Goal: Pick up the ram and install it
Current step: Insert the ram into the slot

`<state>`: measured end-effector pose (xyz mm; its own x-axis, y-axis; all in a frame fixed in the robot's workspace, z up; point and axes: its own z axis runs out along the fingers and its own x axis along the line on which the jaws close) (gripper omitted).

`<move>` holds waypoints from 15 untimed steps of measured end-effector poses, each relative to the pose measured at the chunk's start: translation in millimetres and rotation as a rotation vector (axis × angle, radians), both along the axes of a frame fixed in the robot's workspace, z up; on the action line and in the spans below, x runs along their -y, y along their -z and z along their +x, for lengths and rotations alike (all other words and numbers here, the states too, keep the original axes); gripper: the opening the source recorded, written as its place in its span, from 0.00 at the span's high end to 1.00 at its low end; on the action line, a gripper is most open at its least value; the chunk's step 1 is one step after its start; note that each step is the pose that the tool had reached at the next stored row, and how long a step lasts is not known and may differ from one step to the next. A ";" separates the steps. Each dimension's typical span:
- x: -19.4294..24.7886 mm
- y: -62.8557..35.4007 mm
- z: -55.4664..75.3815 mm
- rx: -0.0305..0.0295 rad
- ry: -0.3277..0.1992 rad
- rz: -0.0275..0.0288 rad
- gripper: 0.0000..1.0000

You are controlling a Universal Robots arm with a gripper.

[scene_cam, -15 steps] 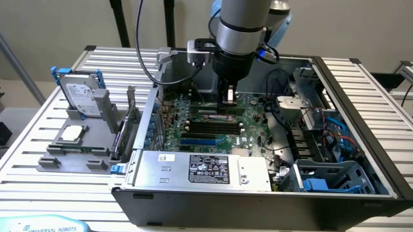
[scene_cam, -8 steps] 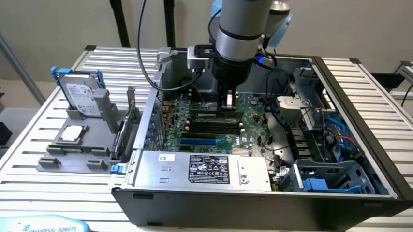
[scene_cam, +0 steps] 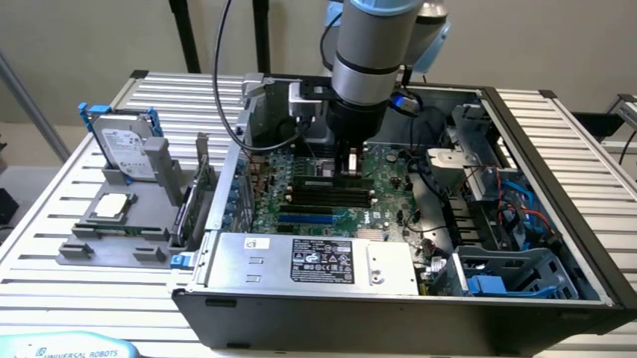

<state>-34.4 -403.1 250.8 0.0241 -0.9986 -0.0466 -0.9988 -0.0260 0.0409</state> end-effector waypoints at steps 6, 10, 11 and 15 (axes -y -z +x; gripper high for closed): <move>0.0 9.6 0.0 0.0006 0.000 -0.0077 0.86; -0.3 13.5 0.0 0.0012 0.000 -0.0222 0.86; -0.4 14.0 0.0 0.0012 0.000 -0.0259 0.86; -0.5 14.4 0.0 0.0016 0.000 -0.0303 0.86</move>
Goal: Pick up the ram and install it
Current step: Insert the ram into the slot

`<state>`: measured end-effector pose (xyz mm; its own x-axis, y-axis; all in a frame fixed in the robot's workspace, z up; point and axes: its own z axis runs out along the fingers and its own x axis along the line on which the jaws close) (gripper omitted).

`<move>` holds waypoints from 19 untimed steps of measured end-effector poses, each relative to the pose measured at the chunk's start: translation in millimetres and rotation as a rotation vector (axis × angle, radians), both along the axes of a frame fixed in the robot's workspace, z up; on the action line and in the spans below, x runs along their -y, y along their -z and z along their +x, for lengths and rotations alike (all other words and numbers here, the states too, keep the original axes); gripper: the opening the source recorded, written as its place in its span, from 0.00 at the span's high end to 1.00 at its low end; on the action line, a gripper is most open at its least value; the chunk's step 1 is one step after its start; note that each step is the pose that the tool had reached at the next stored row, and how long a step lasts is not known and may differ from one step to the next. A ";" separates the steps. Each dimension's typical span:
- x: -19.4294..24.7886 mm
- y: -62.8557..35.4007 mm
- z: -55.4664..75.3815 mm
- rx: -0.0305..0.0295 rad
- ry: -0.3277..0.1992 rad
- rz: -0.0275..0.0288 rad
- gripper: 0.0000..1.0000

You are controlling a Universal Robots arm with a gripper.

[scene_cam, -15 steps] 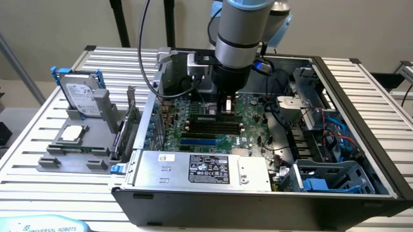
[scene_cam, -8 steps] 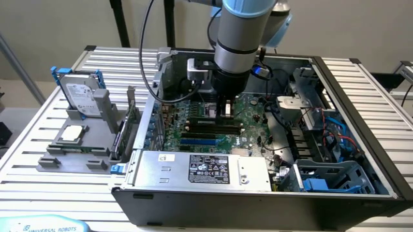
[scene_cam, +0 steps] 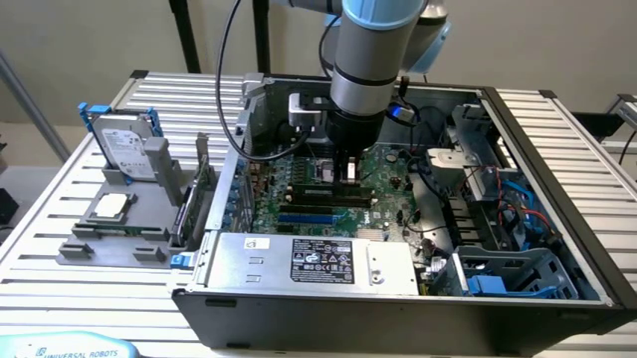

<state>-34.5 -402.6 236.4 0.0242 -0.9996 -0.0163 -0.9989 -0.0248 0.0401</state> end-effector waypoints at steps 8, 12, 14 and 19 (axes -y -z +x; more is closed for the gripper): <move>-0.5 2.8 0.0 0.0034 0.001 -0.0001 0.86; -1.0 4.6 0.0 0.0040 0.003 -0.0004 0.86; -1.5 5.3 0.0 0.0040 0.005 -0.0003 0.86; -2.3 7.0 0.0 0.0041 0.010 -0.0002 0.86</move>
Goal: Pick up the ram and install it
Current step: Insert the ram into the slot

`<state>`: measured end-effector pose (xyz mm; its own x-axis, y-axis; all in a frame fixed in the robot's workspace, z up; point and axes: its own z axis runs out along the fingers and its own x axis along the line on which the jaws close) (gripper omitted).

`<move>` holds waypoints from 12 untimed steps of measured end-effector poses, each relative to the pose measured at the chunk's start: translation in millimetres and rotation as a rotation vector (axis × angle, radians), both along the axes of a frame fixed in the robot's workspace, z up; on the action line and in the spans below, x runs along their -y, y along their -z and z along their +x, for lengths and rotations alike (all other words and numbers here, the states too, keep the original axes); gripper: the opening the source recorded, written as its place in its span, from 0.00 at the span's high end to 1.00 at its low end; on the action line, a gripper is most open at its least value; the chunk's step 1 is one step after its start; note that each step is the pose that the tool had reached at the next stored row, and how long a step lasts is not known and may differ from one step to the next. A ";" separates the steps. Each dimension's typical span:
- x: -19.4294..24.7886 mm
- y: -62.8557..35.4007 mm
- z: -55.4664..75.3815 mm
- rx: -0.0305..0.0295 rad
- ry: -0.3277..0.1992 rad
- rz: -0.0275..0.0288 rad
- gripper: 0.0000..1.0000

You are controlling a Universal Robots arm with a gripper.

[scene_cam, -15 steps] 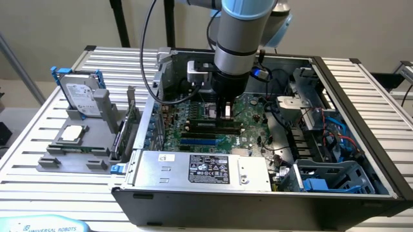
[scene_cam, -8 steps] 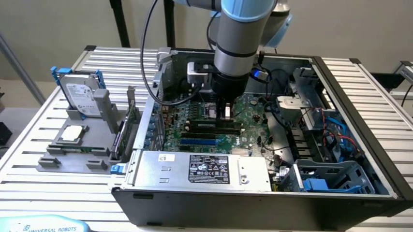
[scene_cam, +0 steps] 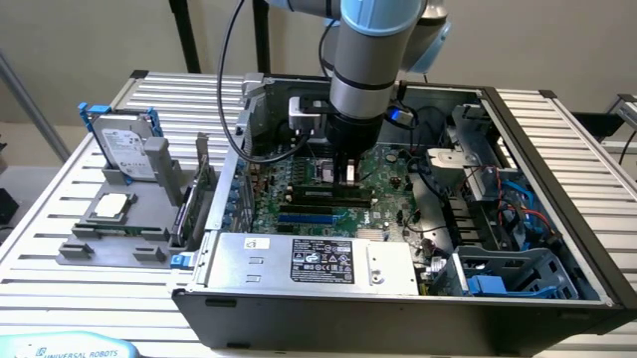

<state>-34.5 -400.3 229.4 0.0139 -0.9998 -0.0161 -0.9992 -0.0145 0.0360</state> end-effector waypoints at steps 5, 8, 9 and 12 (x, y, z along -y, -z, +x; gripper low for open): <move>-0.4 1.4 0.0 -0.0001 0.005 -0.0003 0.86; -0.5 2.2 0.0 0.0000 0.006 -0.0003 0.86; -0.5 2.5 0.0 0.0000 0.006 -0.0004 0.86; -0.6 3.1 0.0 -0.0001 0.006 -0.0011 0.86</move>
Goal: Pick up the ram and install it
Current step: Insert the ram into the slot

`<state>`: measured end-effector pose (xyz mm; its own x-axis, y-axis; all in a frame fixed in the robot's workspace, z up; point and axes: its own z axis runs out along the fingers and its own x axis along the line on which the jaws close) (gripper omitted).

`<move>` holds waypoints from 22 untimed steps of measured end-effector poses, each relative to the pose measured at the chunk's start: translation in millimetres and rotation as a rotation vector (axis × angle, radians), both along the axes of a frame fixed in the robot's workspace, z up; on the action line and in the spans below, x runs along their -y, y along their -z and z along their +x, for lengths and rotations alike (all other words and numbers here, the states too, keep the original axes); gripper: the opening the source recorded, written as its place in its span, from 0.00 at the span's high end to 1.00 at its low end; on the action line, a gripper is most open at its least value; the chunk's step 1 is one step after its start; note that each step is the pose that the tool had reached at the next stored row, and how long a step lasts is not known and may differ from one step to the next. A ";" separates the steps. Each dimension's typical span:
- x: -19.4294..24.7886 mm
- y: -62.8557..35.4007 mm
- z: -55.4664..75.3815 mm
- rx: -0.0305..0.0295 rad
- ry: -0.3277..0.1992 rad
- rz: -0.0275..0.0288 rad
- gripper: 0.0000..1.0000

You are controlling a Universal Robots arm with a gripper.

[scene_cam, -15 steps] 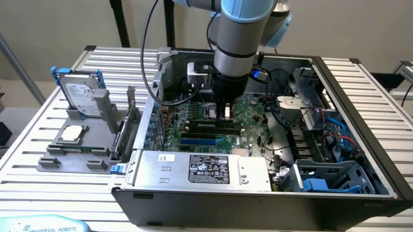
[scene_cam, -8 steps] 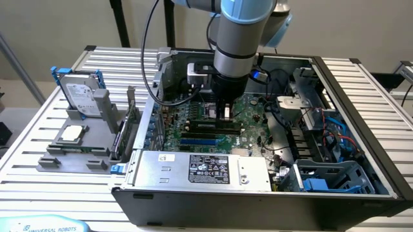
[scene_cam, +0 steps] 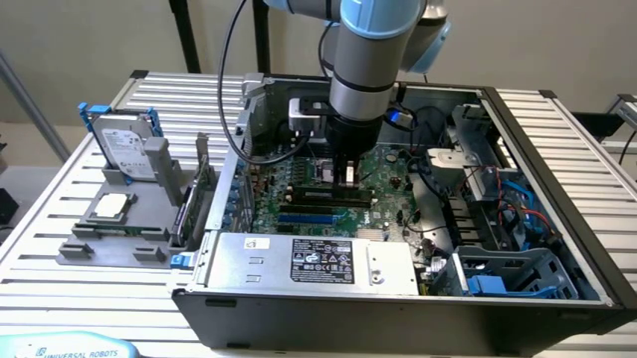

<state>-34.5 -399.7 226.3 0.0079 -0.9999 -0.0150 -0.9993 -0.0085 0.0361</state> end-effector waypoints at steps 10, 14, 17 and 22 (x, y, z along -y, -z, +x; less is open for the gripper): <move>-1.2 0.7 0.0 0.0001 0.000 -0.0051 0.86; -1.6 0.8 0.0 0.0001 0.000 -0.0081 0.86; -1.9 0.9 0.0 0.0001 0.000 -0.0105 0.86; -2.1 1.2 0.0 0.0000 0.000 -0.0137 0.86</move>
